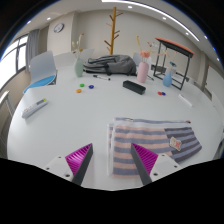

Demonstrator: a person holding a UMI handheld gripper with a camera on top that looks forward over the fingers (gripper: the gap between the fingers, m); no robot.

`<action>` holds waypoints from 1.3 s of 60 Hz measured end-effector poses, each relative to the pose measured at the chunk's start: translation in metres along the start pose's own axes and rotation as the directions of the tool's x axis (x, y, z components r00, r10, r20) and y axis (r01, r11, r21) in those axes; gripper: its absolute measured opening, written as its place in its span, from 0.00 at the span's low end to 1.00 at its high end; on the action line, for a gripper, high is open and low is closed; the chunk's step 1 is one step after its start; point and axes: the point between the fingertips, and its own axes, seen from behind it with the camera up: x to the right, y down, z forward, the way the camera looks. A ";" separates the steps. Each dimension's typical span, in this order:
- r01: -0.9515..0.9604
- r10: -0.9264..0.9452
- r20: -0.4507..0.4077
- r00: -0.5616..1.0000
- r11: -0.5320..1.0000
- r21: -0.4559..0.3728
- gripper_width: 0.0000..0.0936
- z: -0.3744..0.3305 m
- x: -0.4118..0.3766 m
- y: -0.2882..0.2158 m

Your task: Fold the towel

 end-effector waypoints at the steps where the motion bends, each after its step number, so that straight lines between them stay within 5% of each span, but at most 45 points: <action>1: -0.001 0.001 0.002 1.000 1.000 -0.002 0.87 0.003 0.000 0.000; 8: -0.006 0.006 0.005 1.000 1.000 0.003 0.84 0.012 0.001 -0.003; 12: -0.013 0.013 0.004 1.000 1.000 0.005 0.73 0.012 0.002 -0.002; 14: -0.016 0.016 -0.011 1.000 1.000 0.002 0.57 0.011 0.006 -0.002; 17: -0.013 0.013 -0.073 0.997 1.000 0.001 0.11 0.012 0.022 -0.003; 18: -0.007 0.008 -0.108 0.994 1.000 0.003 0.04 0.012 0.030 -0.004; 23: 0.038 -0.040 -0.128 0.991 0.999 -0.020 0.03 0.009 0.022 -0.001; 35: -0.089 0.091 0.019 0.996 0.994 -0.065 0.03 -0.023 -0.048 -0.001; 50: -0.213 0.205 0.190 0.960 0.977 0.023 0.03 -0.103 -0.099 -0.081; 57: -0.269 0.259 0.154 0.954 0.961 0.054 0.03 -0.114 -0.054 -0.101; 69: -0.189 0.194 -0.057 0.979 0.979 0.082 0.03 -0.081 0.070 -0.078; 73: -0.136 0.145 -0.143 0.979 0.988 0.066 0.03 -0.063 0.103 -0.059; 78: -0.123 0.125 -0.152 0.980 0.992 0.020 0.04 -0.042 0.119 -0.036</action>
